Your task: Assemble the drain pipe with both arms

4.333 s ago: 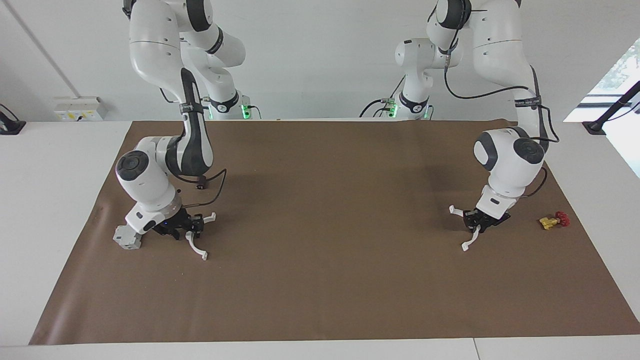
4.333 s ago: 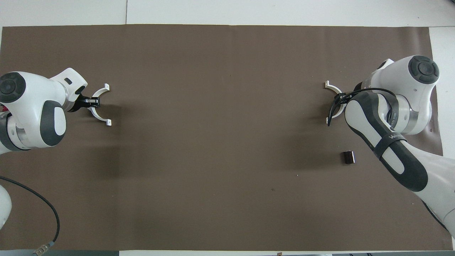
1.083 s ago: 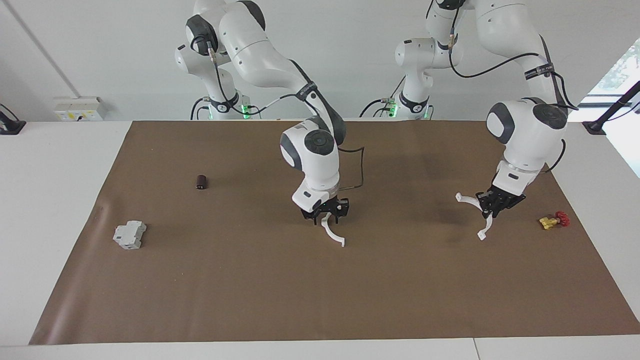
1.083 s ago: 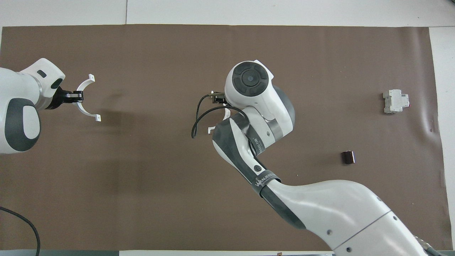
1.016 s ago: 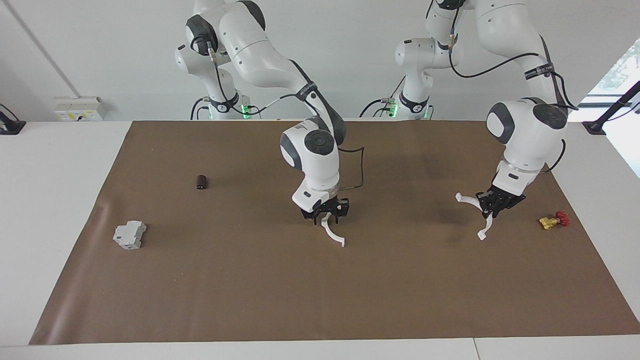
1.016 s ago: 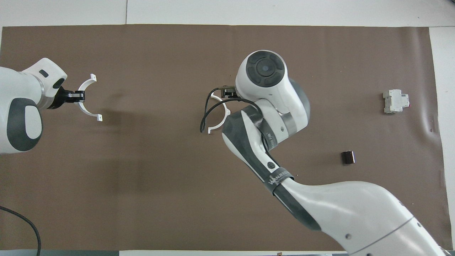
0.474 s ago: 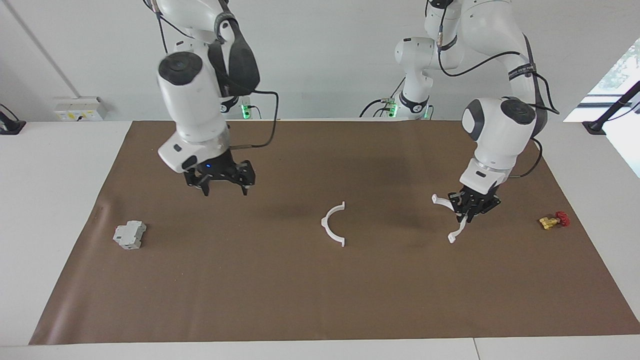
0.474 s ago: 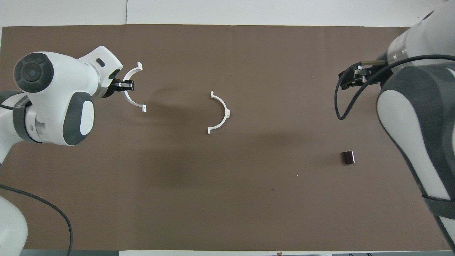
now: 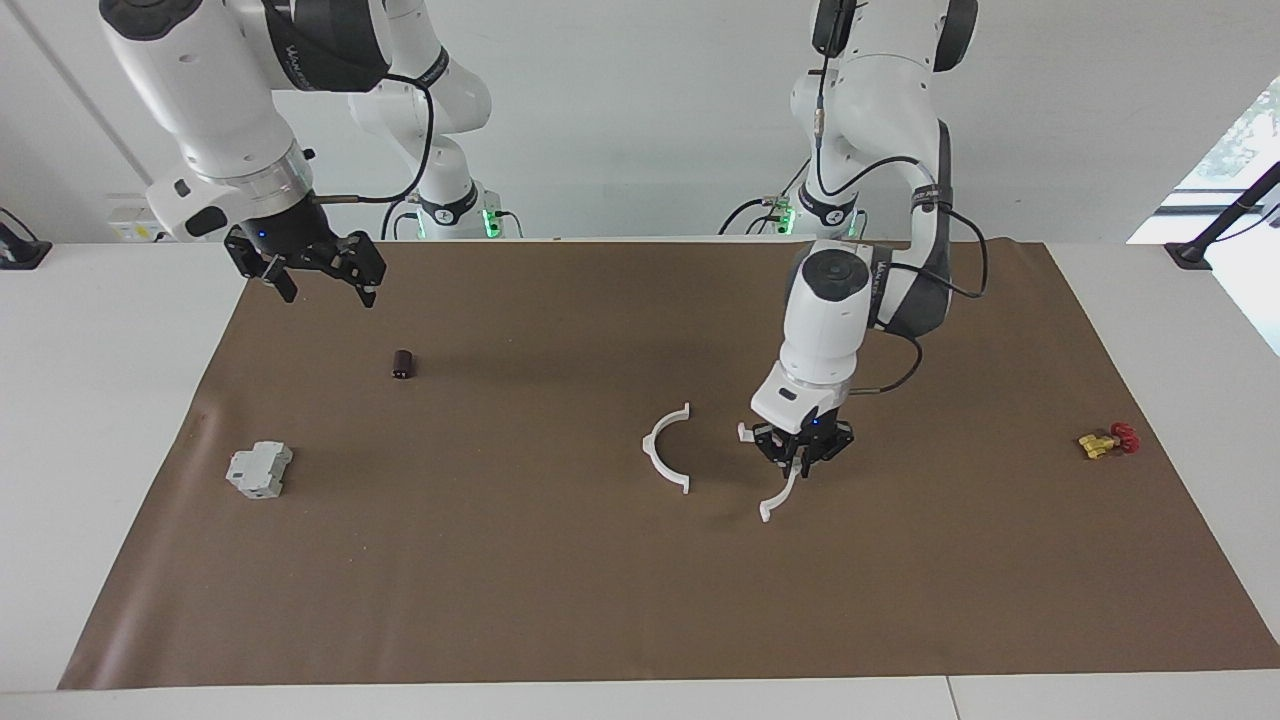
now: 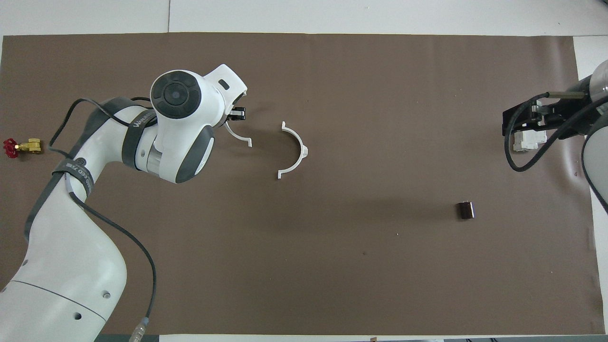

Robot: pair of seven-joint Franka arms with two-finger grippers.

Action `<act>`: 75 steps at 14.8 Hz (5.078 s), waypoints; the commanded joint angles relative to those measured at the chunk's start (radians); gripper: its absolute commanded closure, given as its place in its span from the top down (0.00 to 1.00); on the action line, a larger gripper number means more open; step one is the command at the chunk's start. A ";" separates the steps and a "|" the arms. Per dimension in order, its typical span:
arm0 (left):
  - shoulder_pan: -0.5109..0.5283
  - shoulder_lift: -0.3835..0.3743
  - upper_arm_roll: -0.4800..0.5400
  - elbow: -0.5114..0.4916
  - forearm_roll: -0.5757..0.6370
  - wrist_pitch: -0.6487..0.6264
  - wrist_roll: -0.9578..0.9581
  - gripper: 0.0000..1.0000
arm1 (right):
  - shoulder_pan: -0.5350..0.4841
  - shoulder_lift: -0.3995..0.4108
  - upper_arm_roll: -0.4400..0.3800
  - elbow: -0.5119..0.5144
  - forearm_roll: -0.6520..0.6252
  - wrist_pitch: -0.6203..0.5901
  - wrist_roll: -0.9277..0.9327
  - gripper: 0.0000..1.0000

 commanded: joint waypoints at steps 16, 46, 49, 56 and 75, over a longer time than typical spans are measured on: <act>-0.131 0.003 0.017 -0.099 0.030 0.005 -0.039 0.00 | 0.000 -0.099 -0.013 -0.136 -0.006 0.041 -0.015 1.00; -0.131 -0.042 0.012 -0.126 0.025 0.044 -0.027 0.85 | -0.007 -0.090 -0.021 -0.040 0.011 -0.039 -0.015 1.00; -0.095 -0.080 0.017 -0.129 0.025 0.027 -0.022 0.92 | -0.045 -0.089 -0.019 -0.042 0.014 -0.044 -0.016 1.00; 0.155 -0.215 0.009 -0.124 -0.069 -0.108 0.109 1.00 | -0.075 -0.101 -0.019 -0.079 0.020 -0.030 -0.016 1.00; 0.487 -0.349 0.027 0.177 -0.185 -0.651 0.452 1.00 | -0.092 -0.115 -0.019 -0.101 0.019 -0.033 -0.015 1.00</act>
